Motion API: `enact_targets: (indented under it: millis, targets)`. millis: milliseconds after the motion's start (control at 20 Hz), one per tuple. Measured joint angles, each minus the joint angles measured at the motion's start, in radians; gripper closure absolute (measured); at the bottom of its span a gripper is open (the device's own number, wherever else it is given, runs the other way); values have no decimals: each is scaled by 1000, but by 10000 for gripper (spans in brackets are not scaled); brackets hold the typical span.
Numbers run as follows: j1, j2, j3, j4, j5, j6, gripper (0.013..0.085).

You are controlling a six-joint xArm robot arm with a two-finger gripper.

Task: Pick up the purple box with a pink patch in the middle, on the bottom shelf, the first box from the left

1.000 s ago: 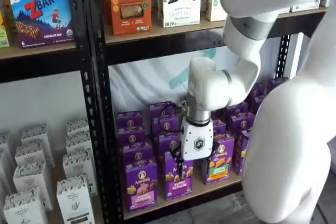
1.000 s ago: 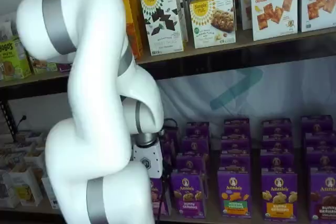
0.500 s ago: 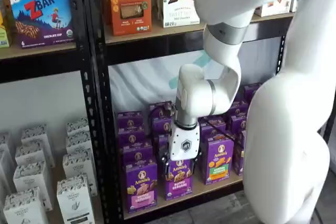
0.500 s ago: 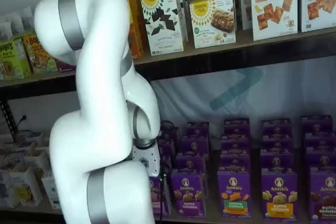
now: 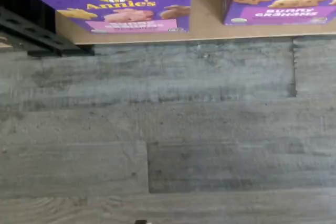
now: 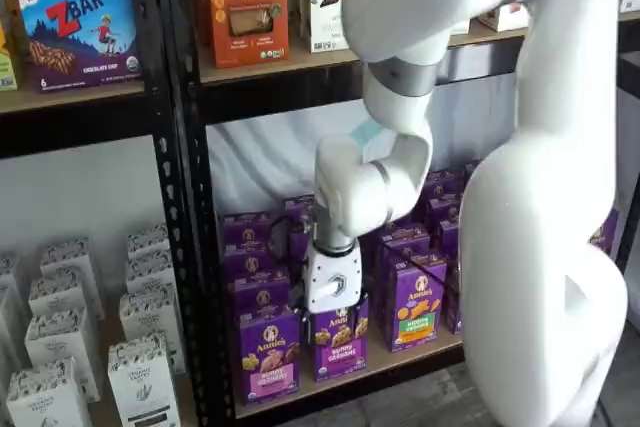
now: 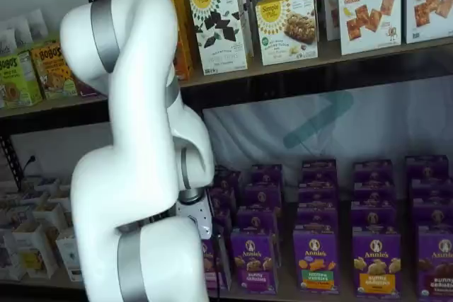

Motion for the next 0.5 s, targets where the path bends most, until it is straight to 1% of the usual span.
enact_targets:
  millis: [200, 500]
  targets:
    - [16, 50, -47, -44, -8, 58, 130]
    - [36, 130, -134, -69, -20, 101, 130]
